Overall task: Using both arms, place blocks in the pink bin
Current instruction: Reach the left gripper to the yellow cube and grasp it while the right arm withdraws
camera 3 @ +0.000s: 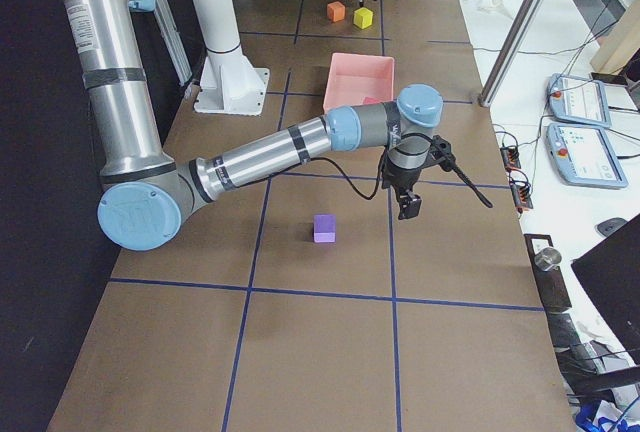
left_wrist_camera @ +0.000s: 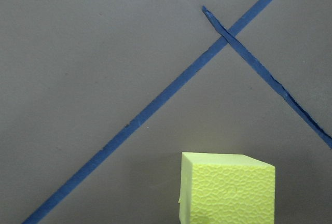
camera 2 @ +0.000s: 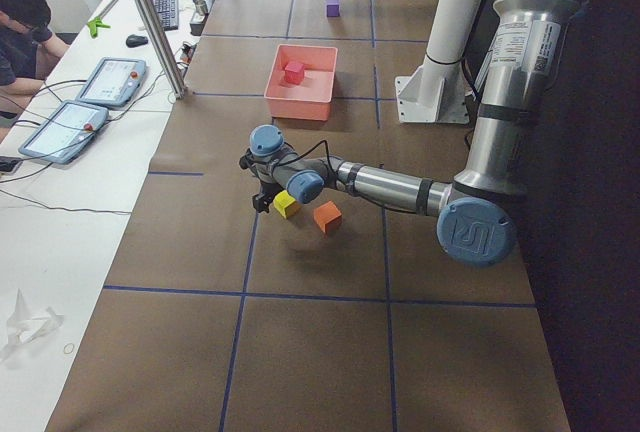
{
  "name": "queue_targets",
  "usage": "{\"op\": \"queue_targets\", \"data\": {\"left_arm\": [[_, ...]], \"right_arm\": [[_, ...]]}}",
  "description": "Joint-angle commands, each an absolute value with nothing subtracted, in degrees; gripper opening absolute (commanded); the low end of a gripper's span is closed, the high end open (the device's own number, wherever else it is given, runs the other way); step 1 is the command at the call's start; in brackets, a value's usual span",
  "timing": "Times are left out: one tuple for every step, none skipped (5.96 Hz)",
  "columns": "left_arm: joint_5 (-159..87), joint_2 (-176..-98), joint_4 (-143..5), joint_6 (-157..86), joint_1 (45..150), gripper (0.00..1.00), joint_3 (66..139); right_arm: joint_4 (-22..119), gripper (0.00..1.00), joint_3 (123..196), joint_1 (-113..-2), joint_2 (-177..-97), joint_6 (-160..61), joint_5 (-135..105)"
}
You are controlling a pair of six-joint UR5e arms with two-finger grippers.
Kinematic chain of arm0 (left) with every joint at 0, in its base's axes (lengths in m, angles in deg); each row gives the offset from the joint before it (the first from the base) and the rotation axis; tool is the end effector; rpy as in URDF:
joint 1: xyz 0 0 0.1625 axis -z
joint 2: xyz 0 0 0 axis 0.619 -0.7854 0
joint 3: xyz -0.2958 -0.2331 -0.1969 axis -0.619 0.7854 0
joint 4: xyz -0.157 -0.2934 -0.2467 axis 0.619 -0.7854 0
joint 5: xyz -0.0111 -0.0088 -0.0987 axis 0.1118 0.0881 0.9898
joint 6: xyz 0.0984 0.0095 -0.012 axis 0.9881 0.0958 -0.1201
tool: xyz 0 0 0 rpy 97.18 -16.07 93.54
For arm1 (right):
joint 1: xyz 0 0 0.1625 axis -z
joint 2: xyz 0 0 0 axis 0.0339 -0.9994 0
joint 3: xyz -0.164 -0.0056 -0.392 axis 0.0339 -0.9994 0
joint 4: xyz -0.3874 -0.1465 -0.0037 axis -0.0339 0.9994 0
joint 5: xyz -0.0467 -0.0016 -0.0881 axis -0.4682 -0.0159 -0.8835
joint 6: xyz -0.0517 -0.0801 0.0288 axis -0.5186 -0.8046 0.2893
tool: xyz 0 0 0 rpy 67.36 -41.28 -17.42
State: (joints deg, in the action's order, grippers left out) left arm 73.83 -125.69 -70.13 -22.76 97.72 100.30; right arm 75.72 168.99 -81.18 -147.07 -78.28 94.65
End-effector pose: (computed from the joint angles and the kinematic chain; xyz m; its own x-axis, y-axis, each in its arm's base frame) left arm 0.2332 -0.5284 0.5409 0.4725 0.6747 -0.5670 -0.4021 0.7375 0.5426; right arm -0.0003 -0.5509 0.4889 0.6763 -0.3862 0.6273 0.2658 0.9221 0.2812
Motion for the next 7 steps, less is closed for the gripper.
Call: {"op": "queue_targets", "data": {"left_arm": [[73.92,-125.86,-70.09,-25.08,96.17,1.00,99.88],[73.92,-125.86,-70.09,-26.47,96.08,1.00,100.06],[73.75,-125.95,-70.18,-26.83,94.33,1.00,99.80],[73.66,-126.12,-70.09,-27.88,93.45,1.00,99.62],[73.66,-126.38,-70.09,-28.50,91.35,1.00,99.10],[73.57,-127.78,-70.09,-28.60,91.16,0.86,98.05],[73.48,-128.05,-70.00,-28.51,91.15,0.71,97.95]], "right_arm": [[75.67,1.00,169.14,-81.46,-147.79,-78.86,94.67],[75.59,1.00,169.22,-81.46,-148.23,-78.86,94.67],[75.50,1.00,169.22,-81.46,-148.32,-78.86,94.67],[75.41,1.00,169.22,-81.46,-148.58,-78.86,94.58],[75.41,1.00,169.14,-81.46,-148.67,-78.86,94.49],[75.41,1.00,169.14,-81.46,-148.67,-78.86,94.40],[75.41,1.00,169.22,-81.46,-148.85,-78.86,94.49]]}}
